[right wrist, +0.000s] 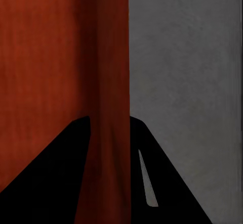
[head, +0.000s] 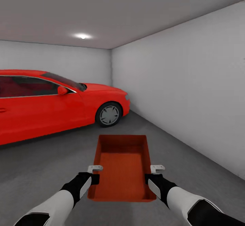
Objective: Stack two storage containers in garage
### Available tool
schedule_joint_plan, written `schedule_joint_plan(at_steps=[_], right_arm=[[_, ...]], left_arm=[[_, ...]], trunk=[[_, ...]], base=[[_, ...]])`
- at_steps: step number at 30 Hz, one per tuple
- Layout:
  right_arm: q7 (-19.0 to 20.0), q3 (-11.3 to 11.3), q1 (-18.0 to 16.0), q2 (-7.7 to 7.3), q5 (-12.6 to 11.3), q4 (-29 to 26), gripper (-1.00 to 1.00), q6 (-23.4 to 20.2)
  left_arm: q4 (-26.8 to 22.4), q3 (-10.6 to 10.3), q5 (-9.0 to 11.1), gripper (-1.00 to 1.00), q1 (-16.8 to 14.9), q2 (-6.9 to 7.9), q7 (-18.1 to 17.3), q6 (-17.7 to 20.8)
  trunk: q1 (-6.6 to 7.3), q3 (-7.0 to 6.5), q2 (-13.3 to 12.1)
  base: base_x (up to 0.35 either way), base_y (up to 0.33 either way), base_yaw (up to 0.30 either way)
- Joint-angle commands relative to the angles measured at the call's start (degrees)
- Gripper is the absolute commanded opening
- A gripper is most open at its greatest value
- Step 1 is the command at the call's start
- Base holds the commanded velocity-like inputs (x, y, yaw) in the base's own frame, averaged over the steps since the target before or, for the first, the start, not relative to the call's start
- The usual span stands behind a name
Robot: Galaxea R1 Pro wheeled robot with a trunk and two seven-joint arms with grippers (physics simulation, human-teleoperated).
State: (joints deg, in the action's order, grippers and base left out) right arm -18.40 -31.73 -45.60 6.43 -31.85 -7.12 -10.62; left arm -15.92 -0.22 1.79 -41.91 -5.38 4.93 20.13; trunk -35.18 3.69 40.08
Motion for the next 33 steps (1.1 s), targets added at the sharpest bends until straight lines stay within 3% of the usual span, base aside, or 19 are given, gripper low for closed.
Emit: schedule_joint_plan(at_steps=[1,33], right_arm=[[-0.5,-1.2,0.0,0.07,0.9,-0.1,-1.0,-0.4],[-0.5,-1.2,0.0,0.07,0.9,-0.1,-1.0,-0.4]], left_arm=[[-0.1,0.3,-1.1,-1.0,0.0,-0.34,0.6,0.4],[-0.1,0.3,-1.0,-1.0,0.0,-0.43,0.6,0.4]], trunk=[[-0.05,0.1,0.1],[-0.05,0.1,0.1]], base=[[0.321,0.0,-0.254],[0.321,0.0,-0.254]])
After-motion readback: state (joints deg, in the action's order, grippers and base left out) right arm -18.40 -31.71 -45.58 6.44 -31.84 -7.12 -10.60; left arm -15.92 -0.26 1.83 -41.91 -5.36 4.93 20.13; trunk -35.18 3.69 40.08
